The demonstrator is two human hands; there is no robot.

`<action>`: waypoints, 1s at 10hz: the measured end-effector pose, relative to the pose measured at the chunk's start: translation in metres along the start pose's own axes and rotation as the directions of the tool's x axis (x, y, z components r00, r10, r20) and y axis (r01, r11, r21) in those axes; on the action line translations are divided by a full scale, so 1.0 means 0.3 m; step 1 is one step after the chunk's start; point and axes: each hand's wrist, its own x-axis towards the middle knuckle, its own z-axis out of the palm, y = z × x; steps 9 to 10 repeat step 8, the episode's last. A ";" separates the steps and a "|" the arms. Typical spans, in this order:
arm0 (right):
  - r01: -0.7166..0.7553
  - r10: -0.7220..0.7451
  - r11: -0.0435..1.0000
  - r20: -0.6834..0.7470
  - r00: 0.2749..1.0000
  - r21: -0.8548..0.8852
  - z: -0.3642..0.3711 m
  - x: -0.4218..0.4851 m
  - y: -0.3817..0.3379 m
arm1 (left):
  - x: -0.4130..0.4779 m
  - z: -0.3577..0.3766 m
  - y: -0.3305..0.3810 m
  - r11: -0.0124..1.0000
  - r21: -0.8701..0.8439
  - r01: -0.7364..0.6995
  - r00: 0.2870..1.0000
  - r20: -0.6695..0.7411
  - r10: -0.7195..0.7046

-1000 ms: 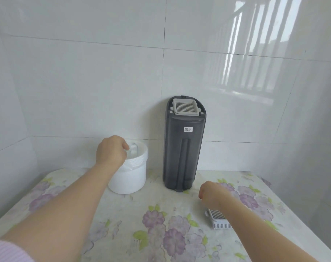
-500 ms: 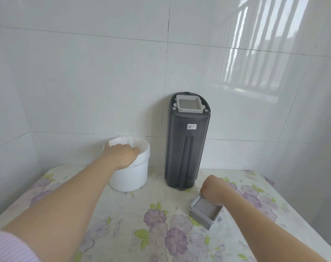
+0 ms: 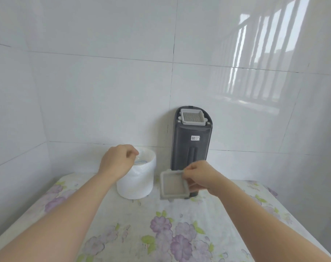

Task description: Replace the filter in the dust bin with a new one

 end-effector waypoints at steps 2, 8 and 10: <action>0.114 -0.065 0.949 -0.171 0.983 0.294 0.100 0.091 -0.168 | 0.015 -0.049 0.066 0.902 -0.425 0.078 0.997 0.047 -0.064; 0.196 -0.195 0.979 -0.014 0.981 0.053 0.279 0.196 -0.215 | 0.079 -0.021 -0.042 0.986 0.108 0.129 0.991 -0.035 -0.126; 0.196 -0.195 0.979 -0.014 0.981 0.053 0.279 0.196 -0.215 | 0.079 -0.021 -0.042 0.986 0.108 0.129 0.991 -0.035 -0.126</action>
